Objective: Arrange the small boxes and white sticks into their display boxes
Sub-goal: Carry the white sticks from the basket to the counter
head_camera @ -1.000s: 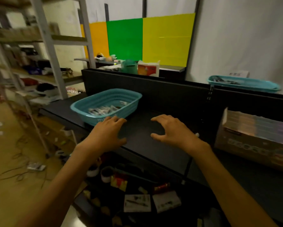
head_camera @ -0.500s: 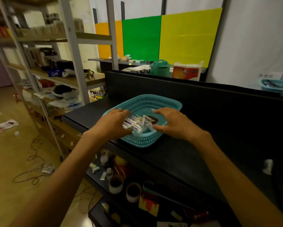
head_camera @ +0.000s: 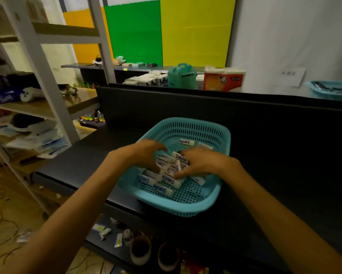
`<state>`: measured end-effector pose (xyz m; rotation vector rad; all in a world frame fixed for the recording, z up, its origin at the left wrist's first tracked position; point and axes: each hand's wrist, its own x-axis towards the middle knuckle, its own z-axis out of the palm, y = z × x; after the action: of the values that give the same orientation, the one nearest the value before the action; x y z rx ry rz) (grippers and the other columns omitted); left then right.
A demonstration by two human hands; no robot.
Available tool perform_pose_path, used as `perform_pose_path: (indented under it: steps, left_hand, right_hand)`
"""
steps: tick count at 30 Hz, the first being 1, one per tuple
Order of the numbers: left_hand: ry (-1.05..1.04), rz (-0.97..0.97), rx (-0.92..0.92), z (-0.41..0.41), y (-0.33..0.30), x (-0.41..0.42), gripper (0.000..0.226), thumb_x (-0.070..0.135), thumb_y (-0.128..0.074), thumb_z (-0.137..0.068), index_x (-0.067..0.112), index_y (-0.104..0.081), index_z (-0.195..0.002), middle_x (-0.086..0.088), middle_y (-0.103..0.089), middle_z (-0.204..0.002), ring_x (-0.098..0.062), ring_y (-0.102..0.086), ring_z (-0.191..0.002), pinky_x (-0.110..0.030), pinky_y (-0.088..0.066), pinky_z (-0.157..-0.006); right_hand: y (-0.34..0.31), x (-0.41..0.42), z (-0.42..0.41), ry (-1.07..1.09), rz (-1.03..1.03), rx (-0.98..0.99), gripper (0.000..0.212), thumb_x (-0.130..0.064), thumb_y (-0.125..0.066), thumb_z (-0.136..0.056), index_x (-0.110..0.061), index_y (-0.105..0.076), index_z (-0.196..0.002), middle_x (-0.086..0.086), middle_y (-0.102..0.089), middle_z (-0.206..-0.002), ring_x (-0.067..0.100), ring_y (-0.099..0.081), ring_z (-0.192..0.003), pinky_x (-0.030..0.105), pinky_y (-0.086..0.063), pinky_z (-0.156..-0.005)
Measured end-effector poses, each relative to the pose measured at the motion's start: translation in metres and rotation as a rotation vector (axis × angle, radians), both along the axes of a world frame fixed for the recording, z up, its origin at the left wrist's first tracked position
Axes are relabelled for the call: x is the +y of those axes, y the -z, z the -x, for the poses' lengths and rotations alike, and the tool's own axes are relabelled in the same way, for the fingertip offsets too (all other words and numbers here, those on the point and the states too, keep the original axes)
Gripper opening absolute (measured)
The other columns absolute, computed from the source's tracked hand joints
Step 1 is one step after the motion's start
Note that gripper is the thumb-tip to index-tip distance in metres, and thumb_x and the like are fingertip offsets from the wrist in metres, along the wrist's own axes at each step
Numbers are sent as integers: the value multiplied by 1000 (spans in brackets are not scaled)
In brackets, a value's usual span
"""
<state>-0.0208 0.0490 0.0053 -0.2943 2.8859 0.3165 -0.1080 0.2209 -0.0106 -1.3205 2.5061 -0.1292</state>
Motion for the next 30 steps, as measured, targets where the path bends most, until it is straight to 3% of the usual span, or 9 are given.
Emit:
perform_pose_path:
  steps: [5, 12, 18, 25, 30]
  left_hand:
    - [142, 12, -157, 32, 9, -18, 75, 24, -79, -70, 42, -41, -132, 11, -48, -130, -14, -47, -114, -41, -44, -96]
    - [346, 57, -238, 59, 14, -32, 80, 27, -82, -64, 42, -41, -130, 13, -46, -124, -15, -46, -113, -44, -43, -98]
    - [486, 47, -256, 72, 25, -27, 77, 32, -83, -64, 34, -40, -128, 8, -53, -120, -14, -52, -99, -34, -48, -89]
    - [587, 83, -217, 76, 34, -27, 64, 33, -82, -65, 26, -52, -120, 3, -58, -114, -18, -57, -99, -34, -50, -88]
    - [570, 55, -171, 81, 41, -30, 62, 31, -83, -64, 24, -55, -118, 3, -60, -112, -18, -58, -99, -36, -51, -90]
  right_hand:
    - [11, -17, -5, 47, -107, 5, 75, -74, -65, -64, -26, -53, -120, -3, -60, -110, 17, -59, -90, 39, -54, -82]
    - [9, -24, -3, 177, -120, -93, 59, -50, -75, -72, -24, -54, -120, -3, -61, -113, 17, -58, -99, 37, -50, -90]
    - [8, -28, -1, 272, -213, -74, 64, -40, -77, -74, -18, -47, -127, 1, -55, -122, 21, -55, -106, 38, -48, -94]
    - [11, -37, -2, 269, -228, -36, 73, -39, -80, -69, -17, -44, -129, 2, -51, -123, 22, -51, -108, 38, -47, -94]
    - [12, -41, -5, 264, -231, 6, 96, -41, -82, -67, -18, -28, -143, 2, -41, -139, 23, -43, -124, 37, -40, -103]
